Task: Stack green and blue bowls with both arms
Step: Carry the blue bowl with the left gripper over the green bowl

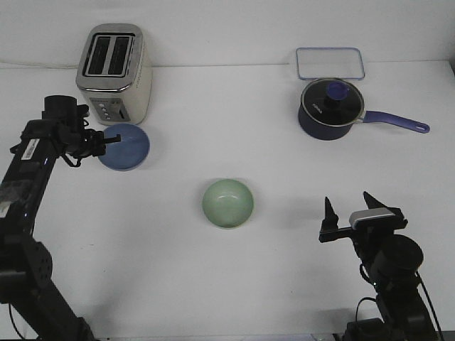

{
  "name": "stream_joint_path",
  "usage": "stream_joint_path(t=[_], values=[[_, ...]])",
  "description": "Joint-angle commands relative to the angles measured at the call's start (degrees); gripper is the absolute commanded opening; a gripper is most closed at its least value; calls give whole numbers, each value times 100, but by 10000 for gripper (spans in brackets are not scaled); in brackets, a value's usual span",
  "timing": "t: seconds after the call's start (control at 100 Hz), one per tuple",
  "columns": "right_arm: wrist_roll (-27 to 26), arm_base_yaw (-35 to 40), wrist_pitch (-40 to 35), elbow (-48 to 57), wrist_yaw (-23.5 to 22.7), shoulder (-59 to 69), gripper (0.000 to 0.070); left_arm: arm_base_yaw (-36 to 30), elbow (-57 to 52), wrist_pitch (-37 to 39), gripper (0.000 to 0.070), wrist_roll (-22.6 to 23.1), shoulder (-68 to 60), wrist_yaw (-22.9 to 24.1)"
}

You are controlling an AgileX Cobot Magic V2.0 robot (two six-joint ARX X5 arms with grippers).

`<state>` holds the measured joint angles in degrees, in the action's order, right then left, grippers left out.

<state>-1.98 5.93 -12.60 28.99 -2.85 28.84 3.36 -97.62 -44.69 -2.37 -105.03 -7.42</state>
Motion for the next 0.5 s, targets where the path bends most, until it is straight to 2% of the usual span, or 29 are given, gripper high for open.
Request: stream_joint_path(t=[0.0, 0.25, 0.34, 0.49], values=[[-79, 9, 66, 63, 11, 7, 615, -129, -199, -151, 10, -162, 212, -50], [-79, 9, 63, 66, 11, 7, 615, -1082, -197, -767, 10, -339, 997, -177], [-79, 9, 63, 66, 11, 7, 615, -1552, -195, -874, 10, -350, 1040, -337], [-79, 9, 63, 63, 11, 7, 615, -2393, 24, -796, 10, -422, 1027, -337]])
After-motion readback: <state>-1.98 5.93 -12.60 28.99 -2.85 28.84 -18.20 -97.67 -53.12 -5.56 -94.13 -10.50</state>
